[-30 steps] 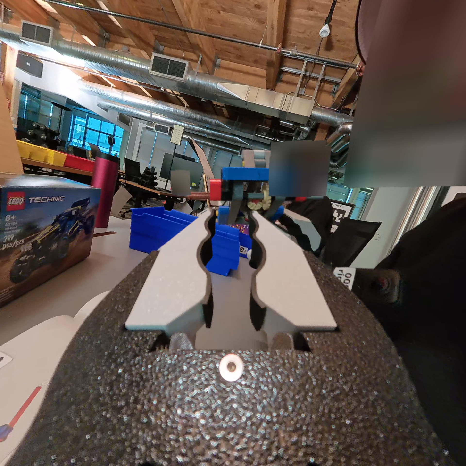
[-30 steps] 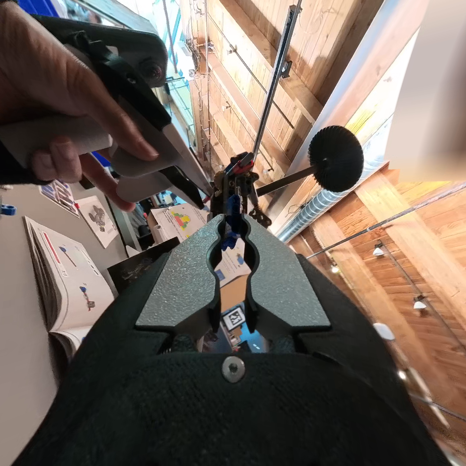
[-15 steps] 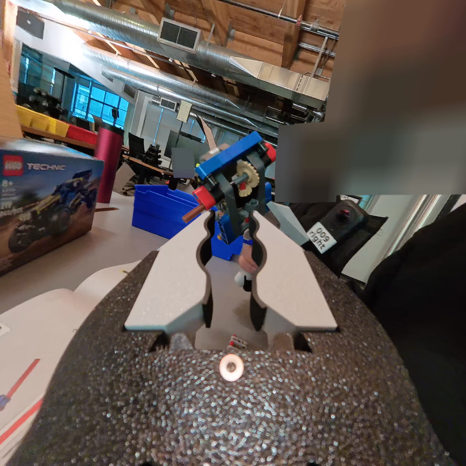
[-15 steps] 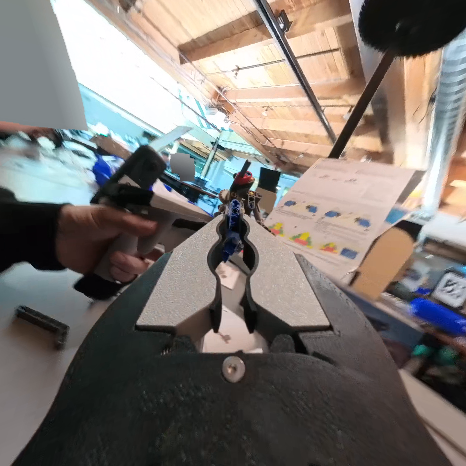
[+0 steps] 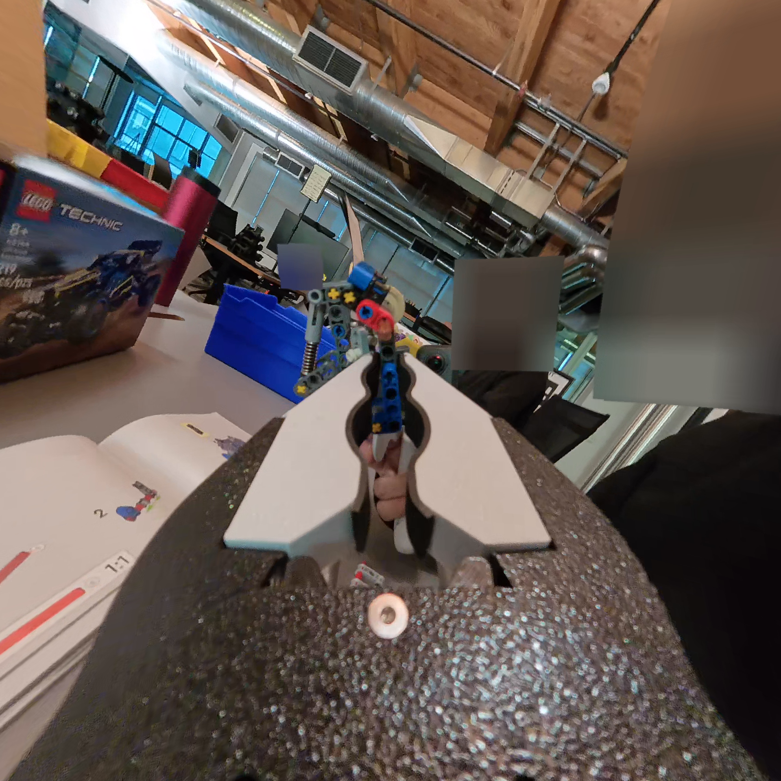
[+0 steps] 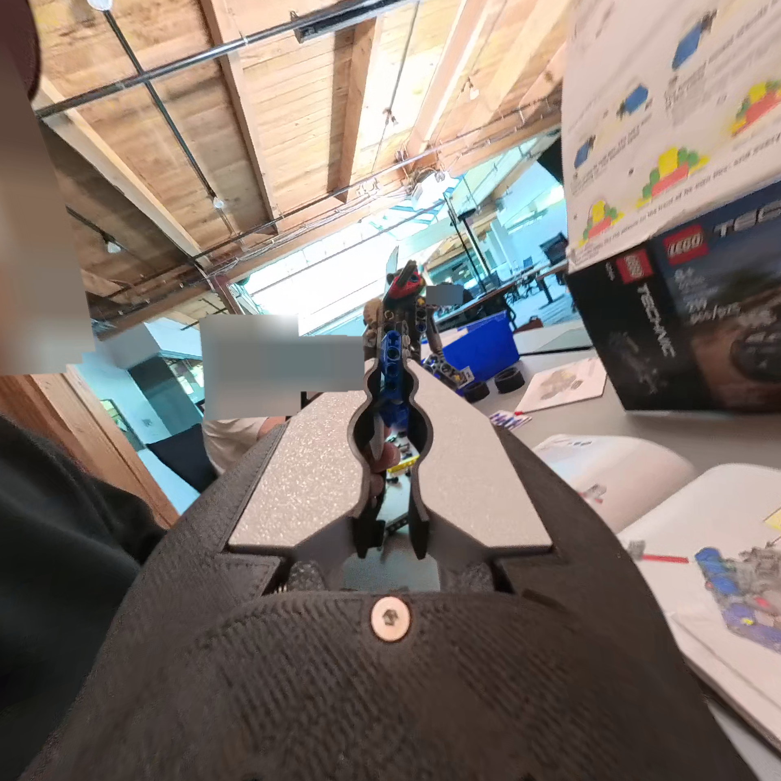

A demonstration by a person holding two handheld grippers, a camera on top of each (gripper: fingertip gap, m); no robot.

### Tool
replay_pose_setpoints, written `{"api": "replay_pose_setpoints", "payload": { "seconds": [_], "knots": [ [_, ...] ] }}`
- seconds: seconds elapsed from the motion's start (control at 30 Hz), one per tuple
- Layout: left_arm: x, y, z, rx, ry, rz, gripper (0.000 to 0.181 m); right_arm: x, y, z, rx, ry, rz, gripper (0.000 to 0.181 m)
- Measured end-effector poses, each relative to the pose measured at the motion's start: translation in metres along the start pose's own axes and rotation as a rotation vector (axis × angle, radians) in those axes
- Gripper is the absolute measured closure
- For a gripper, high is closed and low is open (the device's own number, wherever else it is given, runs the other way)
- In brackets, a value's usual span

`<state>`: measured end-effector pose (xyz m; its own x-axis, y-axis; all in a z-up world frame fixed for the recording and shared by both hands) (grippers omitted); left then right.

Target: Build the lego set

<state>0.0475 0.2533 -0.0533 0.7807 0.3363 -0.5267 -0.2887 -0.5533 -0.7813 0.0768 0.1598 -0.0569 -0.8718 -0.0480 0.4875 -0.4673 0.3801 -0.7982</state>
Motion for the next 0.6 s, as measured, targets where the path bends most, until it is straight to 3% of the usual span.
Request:
{"api": "replay_pose_setpoints", "payload": {
  "seconds": [0.2, 0.27, 0.37, 0.5, 0.6],
  "knots": [
    [0.019, 0.004, 0.009, 0.058, -0.108, 0.042, 0.178, -0.017, 0.008, 0.003, 0.105, 0.077, -0.016, 0.175],
    [0.025, -0.003, 0.017, 0.056, -0.172, -0.014, 0.177, -0.026, 0.0, 0.01, 0.137, 0.136, 0.057, 0.164],
    [0.033, -0.017, 0.032, 0.079, -0.295, -0.167, 0.178, -0.048, -0.01, 0.028, 0.255, 0.324, 0.283, 0.161],
    [0.039, -0.037, 0.052, 0.068, -0.434, -0.326, 0.177, -0.082, -0.01, 0.061, 0.595, 0.578, 0.712, 0.159],
    [0.041, -0.053, 0.067, 0.028, -0.528, -0.429, 0.177, -0.105, -0.005, 0.084, 0.846, 0.708, 0.924, 0.153]
  ]
}}
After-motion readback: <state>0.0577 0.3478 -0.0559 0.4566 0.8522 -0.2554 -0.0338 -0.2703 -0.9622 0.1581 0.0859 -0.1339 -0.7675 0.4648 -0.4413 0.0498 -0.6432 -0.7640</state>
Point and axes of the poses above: each gripper's, where its closed fingertips meet, z back along the fingers, y out of its underside, x = y × z across the jaws, the point moved 4 cm from there along z, back along the fingers, and after that the axes turned 1 degree about y, right-handed, at the moved point
